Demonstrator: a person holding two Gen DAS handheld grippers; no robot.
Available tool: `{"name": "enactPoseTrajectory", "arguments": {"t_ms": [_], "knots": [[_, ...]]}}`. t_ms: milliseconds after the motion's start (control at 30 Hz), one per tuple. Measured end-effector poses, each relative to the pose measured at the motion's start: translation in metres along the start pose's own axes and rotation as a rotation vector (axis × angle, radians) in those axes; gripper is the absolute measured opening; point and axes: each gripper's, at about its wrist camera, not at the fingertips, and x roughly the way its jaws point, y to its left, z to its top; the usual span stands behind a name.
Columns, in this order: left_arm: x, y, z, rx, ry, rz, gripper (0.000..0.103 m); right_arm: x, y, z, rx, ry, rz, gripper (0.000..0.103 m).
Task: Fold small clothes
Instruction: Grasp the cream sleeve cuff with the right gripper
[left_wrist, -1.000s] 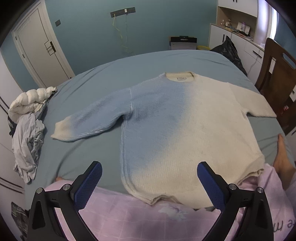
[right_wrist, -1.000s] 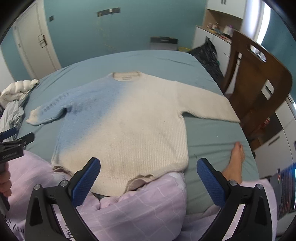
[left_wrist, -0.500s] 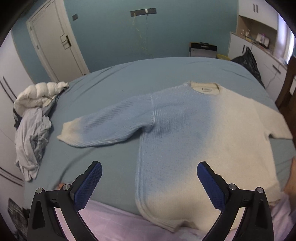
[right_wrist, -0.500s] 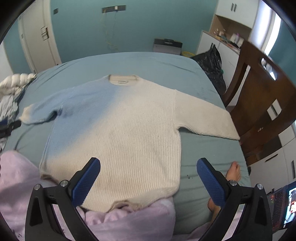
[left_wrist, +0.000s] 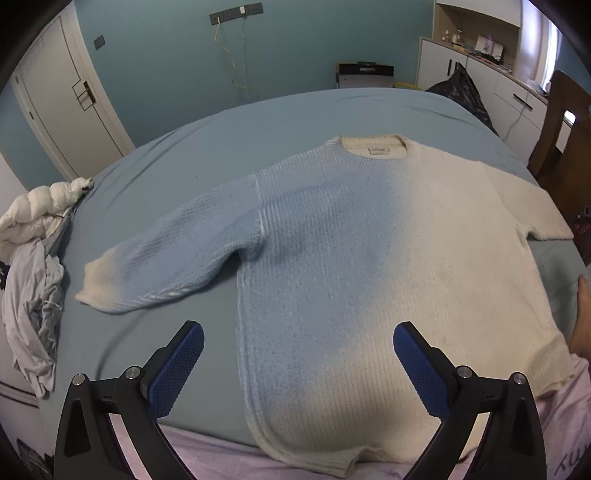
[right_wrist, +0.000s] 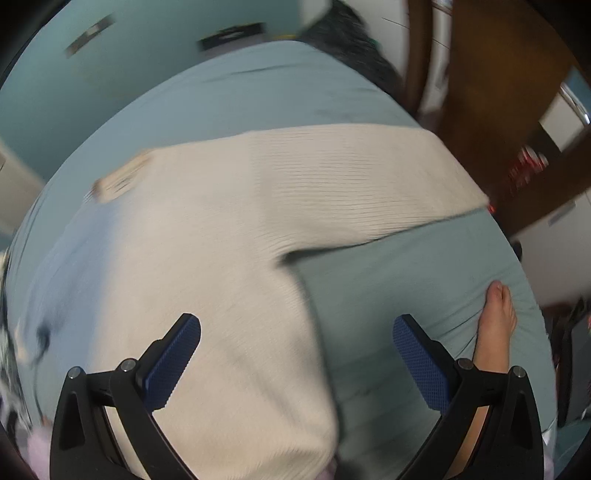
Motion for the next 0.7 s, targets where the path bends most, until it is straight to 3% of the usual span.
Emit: {"name": "enactPoseTrajectory", "arguments": {"t_ms": [133, 267, 433, 567, 700], "knots": [[0.015, -0.003, 0.000, 0.016, 0.026, 0.022, 0.103, 0.027, -0.071, 0.038, 0.158, 0.009, 0.005, 0.102], [0.027, -0.007, -0.001, 0.020, 0.046, 0.023, 0.103, 0.048, -0.136, 0.065, 0.308, 0.075, 0.121, 0.102], [0.045, -0.019, -0.001, 0.058, 0.082, 0.041, 0.103, 0.051, -0.205, 0.078, 0.434, 0.053, 0.190, 0.102], [0.053, -0.031, -0.001, 0.082, 0.102, 0.059, 0.103, 0.086, -0.259, 0.085, 0.615, 0.033, 0.190, 0.102], [0.058, -0.035, -0.001, 0.065, 0.118, 0.062, 0.103, 0.121, -0.269, 0.096, 0.650, 0.046, 0.116, 0.101]]}}
